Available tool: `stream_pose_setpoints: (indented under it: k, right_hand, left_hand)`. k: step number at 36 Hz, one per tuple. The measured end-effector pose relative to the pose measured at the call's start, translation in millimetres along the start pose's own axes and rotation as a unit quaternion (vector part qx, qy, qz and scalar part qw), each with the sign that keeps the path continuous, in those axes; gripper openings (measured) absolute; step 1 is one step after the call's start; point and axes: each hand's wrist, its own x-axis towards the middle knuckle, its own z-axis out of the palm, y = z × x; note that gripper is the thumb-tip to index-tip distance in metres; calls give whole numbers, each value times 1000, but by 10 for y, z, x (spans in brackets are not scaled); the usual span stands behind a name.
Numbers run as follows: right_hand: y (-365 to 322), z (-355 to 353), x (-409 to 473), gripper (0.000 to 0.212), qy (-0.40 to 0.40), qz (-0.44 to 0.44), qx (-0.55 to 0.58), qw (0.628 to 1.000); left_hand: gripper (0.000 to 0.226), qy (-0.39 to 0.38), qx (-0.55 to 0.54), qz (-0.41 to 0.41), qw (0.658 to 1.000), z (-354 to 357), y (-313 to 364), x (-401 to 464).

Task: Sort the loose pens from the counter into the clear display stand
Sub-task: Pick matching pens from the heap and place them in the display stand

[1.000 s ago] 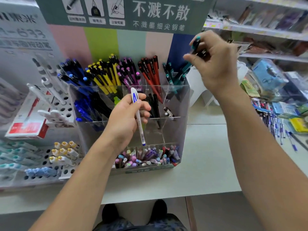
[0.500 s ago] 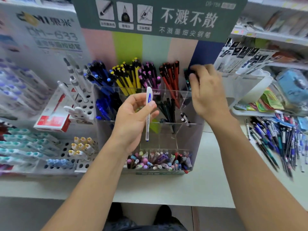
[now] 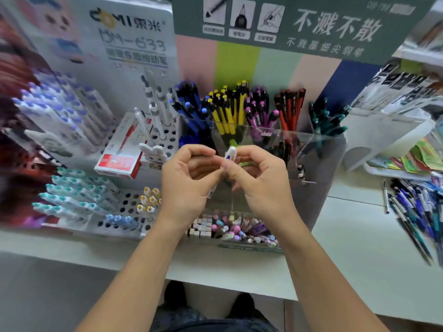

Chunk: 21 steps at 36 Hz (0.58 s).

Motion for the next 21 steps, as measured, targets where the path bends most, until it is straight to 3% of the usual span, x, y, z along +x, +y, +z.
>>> stream_pose_setpoints:
  k: [5, 10, 17, 21]
  right_hand:
    - [78, 160, -54, 6, 1, -75, -50, 996]
    - [292, 384, -161, 8, 12, -124, -140, 982]
    - [803, 676, -88, 10, -75, -83, -364, 925]
    - [914, 855, 1, 14, -87, -19, -383, 919]
  left_hand:
    - [37, -19, 23, 29, 999, -269, -13, -111]
    - [19, 50, 68, 53, 995, -608, -102, -253]
    - [18, 67, 133, -2, 989, -856, -419, -366]
    - [11, 81, 146, 17, 986, -876, -472, -356]
